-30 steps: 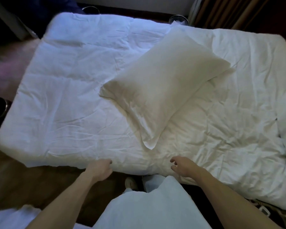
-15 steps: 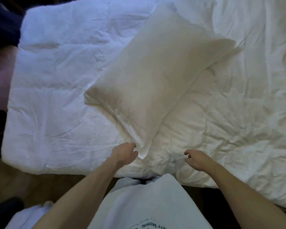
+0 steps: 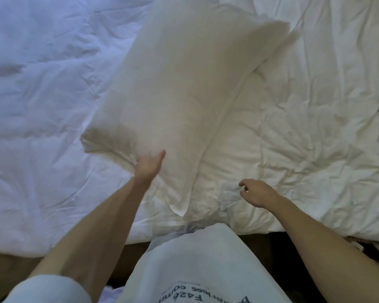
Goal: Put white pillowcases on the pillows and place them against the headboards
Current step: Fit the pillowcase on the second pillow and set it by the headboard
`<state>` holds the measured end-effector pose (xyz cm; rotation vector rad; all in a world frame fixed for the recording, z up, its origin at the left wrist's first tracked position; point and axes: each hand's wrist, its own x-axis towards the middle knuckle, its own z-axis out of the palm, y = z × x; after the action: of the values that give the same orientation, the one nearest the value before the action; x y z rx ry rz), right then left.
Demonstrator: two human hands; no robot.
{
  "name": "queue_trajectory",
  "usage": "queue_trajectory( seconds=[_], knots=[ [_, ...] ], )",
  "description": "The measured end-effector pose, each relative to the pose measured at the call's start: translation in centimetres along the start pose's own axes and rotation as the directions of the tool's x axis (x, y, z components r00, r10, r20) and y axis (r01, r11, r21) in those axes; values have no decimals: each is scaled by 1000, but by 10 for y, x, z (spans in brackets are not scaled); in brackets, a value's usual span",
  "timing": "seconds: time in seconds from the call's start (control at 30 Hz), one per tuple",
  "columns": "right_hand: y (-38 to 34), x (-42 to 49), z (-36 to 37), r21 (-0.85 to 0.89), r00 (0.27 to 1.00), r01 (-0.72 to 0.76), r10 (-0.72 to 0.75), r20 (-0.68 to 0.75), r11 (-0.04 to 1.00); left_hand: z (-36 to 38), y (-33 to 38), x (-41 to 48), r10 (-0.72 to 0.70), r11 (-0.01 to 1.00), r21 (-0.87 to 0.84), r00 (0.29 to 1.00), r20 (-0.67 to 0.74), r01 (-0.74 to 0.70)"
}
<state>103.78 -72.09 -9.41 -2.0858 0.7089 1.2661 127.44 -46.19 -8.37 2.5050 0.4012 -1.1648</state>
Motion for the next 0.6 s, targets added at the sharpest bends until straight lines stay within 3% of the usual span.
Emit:
queue_trajectory(
  seconds=[0.1, 0.17, 0.27, 0.33, 0.47, 0.6],
  knots=[
    [-18, 8, -11, -41, 1000, 1, 0, 15, 999, -31, -2, 39, -124, 949, -287, 991, 46, 132],
    [-33, 15, -23, -74, 1000, 11, -11, 3, 997, -52, -3, 63, -133, 934, -339, 990, -38, 113],
    [-64, 29, -50, -146, 998, 45, -51, -37, 988, -85, -5, 99, -3, 982, -182, 973, -229, -40],
    [-91, 40, -71, -184, 994, 71, -85, -71, 980, -103, -3, 119, 99, 992, -52, 964, -246, -115],
    [-148, 63, -109, -208, 962, 158, -198, -188, 965, -131, 24, 150, 250, 964, 127, 958, -140, -233],
    [-188, 81, -129, -245, 931, 217, -276, -240, 945, -161, 66, 186, 284, 959, 12, 958, -23, -284]
  ],
)
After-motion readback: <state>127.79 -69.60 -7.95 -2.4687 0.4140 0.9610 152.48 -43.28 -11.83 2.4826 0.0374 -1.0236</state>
